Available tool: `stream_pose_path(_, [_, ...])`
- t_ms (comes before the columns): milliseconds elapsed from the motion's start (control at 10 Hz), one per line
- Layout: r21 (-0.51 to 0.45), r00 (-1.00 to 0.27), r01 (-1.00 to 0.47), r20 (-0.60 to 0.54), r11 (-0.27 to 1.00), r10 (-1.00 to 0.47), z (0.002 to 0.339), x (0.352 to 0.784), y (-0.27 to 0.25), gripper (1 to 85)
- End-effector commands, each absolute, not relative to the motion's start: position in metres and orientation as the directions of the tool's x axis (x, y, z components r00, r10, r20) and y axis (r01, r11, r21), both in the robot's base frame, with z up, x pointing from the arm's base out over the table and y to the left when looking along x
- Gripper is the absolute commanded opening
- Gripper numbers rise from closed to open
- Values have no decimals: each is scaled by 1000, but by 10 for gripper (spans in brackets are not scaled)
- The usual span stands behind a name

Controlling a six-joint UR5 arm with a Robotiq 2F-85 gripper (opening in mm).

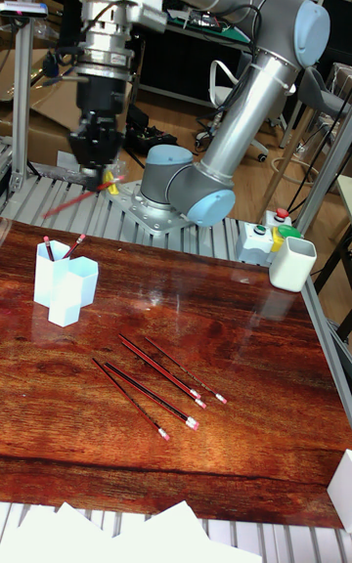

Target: Put the pen into the pen holder

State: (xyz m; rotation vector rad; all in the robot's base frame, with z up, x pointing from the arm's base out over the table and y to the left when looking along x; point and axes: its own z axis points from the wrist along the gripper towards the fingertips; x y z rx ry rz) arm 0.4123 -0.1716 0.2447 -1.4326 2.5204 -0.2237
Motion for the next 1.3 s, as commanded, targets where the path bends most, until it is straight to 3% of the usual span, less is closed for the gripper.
stream_pose_path(0, [-368, -624, -752, 133, 547, -770, 258, 395, -253, 10])
stream_pose_path(800, [-331, -654, -742, 173, 582, -736, 256, 377, -257, 10])
stream_pose_path(1200, [-262, -565, -780, -97, 569, -819, 271, 381, -242, 10])
